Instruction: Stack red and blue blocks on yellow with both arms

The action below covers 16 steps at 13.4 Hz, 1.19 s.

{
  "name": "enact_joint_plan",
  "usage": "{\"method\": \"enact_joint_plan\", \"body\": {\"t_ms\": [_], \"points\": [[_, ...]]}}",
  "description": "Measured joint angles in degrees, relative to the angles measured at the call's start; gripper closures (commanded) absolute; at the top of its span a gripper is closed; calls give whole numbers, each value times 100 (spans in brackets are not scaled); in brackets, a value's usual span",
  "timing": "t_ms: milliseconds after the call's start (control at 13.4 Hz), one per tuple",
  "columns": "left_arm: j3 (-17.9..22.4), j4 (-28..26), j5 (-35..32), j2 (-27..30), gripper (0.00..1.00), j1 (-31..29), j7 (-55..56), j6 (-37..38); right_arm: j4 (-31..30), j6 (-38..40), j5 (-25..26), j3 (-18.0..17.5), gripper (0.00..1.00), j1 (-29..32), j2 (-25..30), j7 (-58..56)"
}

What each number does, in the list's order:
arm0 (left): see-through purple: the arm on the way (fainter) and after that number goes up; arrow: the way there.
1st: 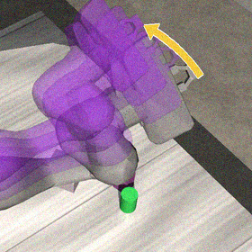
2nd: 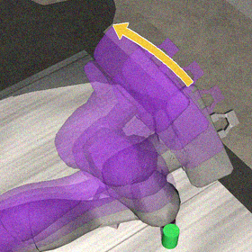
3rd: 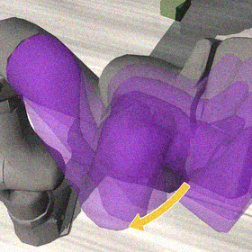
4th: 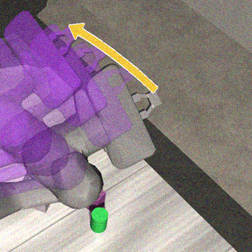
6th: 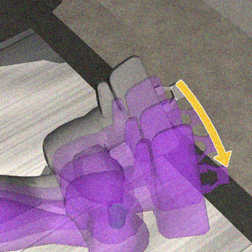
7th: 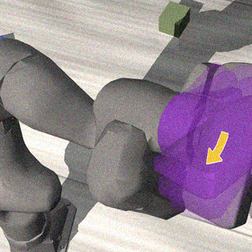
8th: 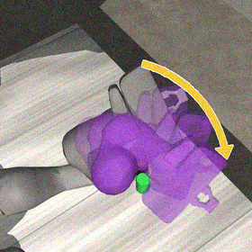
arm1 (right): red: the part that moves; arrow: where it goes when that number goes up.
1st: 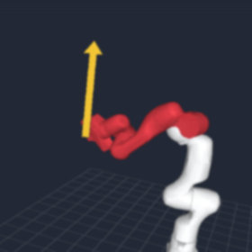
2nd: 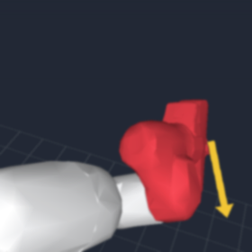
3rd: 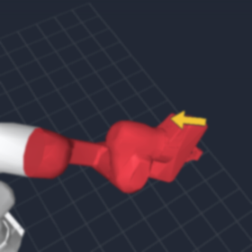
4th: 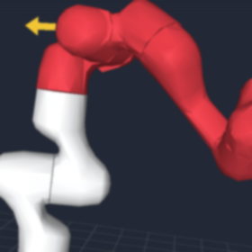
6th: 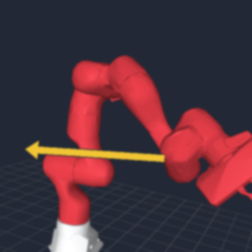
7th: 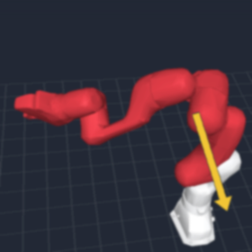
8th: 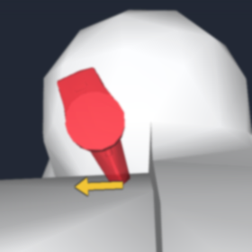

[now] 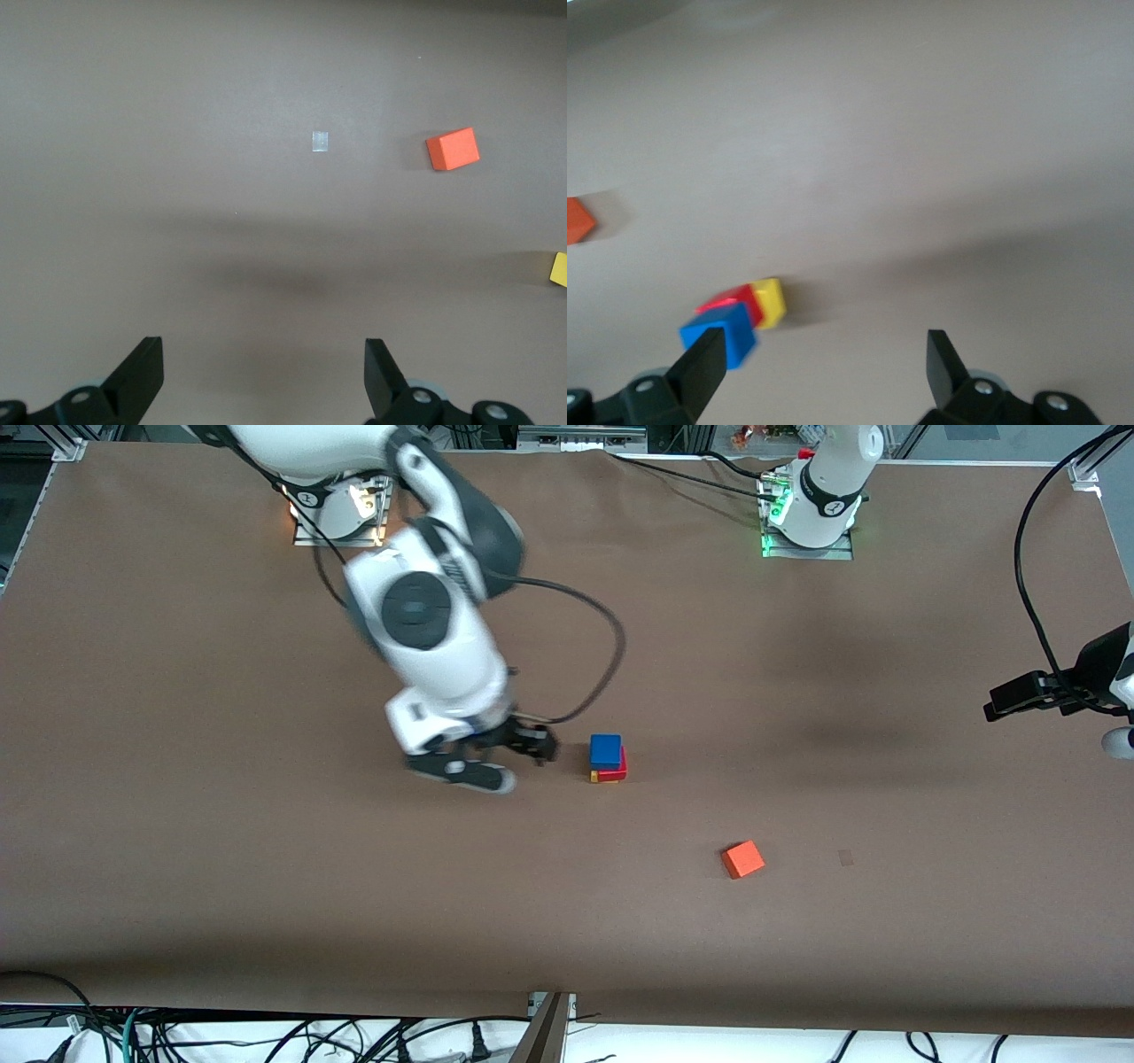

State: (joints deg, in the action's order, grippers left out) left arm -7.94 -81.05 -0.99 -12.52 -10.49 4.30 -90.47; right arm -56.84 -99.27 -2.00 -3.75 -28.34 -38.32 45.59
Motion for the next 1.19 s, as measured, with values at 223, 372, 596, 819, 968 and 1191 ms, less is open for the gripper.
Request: {"method": "enact_joint_plan", "body": {"t_ms": [223,372,596,819,968,1191], "points": [[0,0,0,-1,0,0,0,0,-150,855,-359,13,0,811,551,-1063],[0,0,0,-2,0,0,0,0,-582,1070,-462,58,0,1201,1065,-1437],[0,2,0,-3,0,0,0,0,-1923,1050,-493,502,0,1275,2203,-2044],[0,3,0,-5,0,0,0,0,-3154,904,-491,867,0,1277,3273,-2650],[0,3,0,-5,0,0,0,0,-3431,848,-475,984,0,1277,3552,-3092],[0,3,0,-5,0,0,0,0,-3465,762,-270,1004,0,1272,3542,-3392]]}}
